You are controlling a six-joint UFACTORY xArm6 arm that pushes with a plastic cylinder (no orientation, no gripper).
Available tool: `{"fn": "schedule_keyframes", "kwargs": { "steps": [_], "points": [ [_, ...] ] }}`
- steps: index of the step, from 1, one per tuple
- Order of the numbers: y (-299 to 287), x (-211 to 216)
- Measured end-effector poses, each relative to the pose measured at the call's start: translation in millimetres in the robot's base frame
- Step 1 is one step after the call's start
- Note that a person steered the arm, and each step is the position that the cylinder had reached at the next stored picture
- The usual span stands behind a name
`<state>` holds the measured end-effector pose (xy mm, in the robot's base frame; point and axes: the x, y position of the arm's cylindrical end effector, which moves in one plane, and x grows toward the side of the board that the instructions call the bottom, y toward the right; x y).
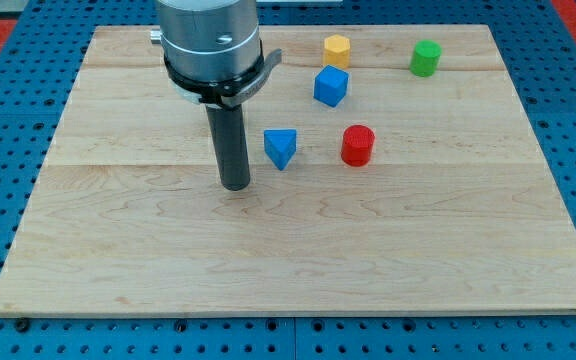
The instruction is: Point your arm to the bottom right corner
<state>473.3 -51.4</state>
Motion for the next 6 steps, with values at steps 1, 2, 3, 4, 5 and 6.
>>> {"fn": "schedule_keyframes", "kwargs": {
  "steps": [1, 2, 3, 4, 5, 6],
  "points": [
    [75, -6],
    [122, 15],
    [163, 78],
    [278, 82],
    [333, 90],
    [342, 107]
  ]
}}
